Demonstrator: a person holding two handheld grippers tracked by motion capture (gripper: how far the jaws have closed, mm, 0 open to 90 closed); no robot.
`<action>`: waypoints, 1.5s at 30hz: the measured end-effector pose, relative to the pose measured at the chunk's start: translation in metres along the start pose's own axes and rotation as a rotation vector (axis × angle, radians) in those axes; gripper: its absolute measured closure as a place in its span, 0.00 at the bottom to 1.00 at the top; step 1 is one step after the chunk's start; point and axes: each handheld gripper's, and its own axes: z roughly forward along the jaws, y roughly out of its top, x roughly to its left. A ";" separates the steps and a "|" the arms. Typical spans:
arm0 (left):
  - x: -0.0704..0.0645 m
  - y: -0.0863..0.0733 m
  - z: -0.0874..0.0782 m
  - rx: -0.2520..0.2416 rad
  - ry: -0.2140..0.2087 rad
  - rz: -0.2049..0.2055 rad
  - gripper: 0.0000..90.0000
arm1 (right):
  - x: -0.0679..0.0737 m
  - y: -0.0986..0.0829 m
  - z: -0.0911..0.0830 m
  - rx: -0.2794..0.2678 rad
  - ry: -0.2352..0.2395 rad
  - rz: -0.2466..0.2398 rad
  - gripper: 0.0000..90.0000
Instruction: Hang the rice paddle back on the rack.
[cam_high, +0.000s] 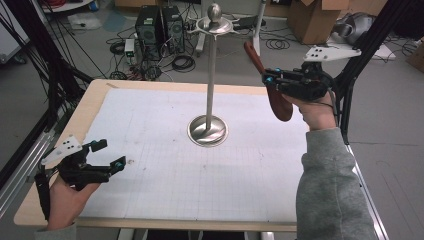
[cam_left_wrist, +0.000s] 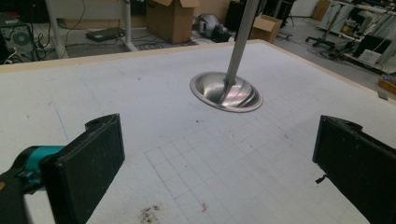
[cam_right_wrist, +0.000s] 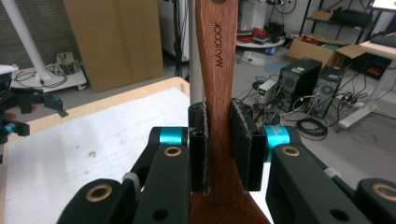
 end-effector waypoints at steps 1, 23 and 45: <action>0.000 0.000 0.000 0.000 0.000 0.000 0.03 | 0.000 0.001 0.000 -0.002 -0.002 0.002 0.86; 0.004 -0.003 -0.008 -0.008 0.022 -0.014 0.03 | 0.001 0.021 0.006 -0.071 0.014 0.015 0.86; 0.007 -0.003 -0.019 -0.017 0.041 -0.019 0.03 | -0.001 0.019 0.019 -0.070 0.031 0.037 0.86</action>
